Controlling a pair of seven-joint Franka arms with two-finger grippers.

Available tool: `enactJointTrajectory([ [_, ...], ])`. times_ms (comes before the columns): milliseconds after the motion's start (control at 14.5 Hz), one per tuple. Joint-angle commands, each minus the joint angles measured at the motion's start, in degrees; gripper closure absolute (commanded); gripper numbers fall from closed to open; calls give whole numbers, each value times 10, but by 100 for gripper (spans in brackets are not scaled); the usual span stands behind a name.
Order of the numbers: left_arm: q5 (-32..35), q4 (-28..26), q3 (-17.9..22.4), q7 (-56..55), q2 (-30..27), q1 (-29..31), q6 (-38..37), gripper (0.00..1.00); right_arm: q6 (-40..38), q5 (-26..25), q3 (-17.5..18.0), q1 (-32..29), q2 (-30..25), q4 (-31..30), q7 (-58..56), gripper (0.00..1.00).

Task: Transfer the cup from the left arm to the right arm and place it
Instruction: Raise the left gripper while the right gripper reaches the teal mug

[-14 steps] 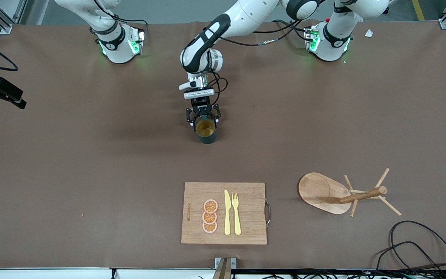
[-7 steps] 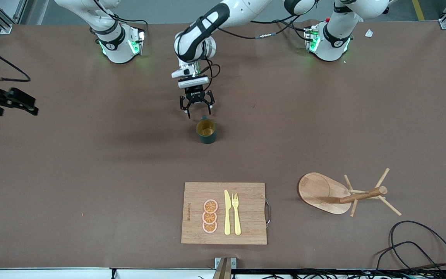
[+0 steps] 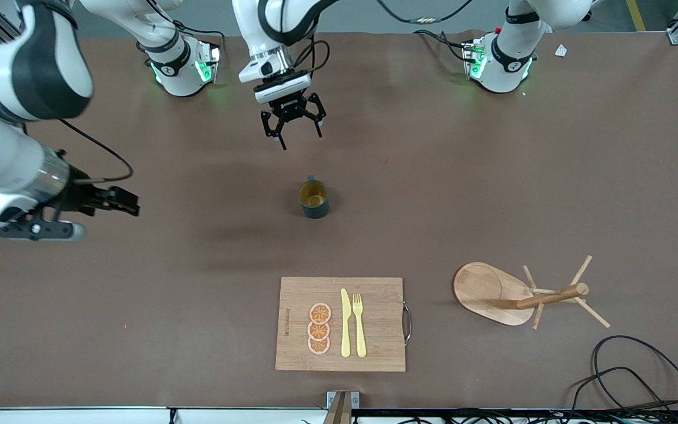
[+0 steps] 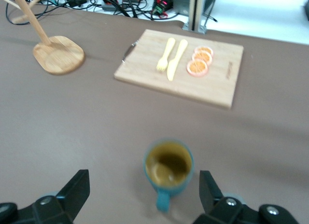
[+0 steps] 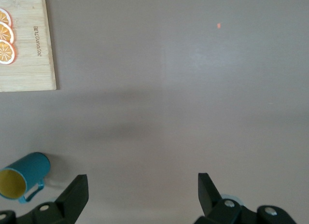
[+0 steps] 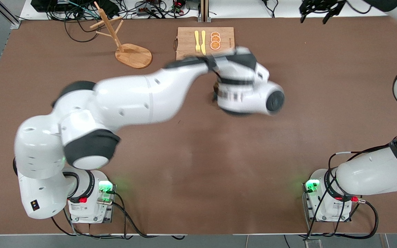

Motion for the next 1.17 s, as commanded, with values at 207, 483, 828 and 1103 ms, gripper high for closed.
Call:
enactJointTrajectory([
  [207, -105, -28, -3, 120, -92, 114, -37, 0, 74, 9, -3, 64, 44, -39, 110, 0],
  [483, -174, -25, -4, 190, -149, 191, -88, 0, 152, 10, -3, 138, 48, -104, 225, 0],
  [828, -256, -25, -4, 306, -237, 306, -151, 0, 209, 10, -4, 256, 80, -109, 433, 0],
  [1103, -269, -24, -4, 404, -238, 390, -164, 0, 285, 8, -4, 334, 165, -74, 585, 0],
])
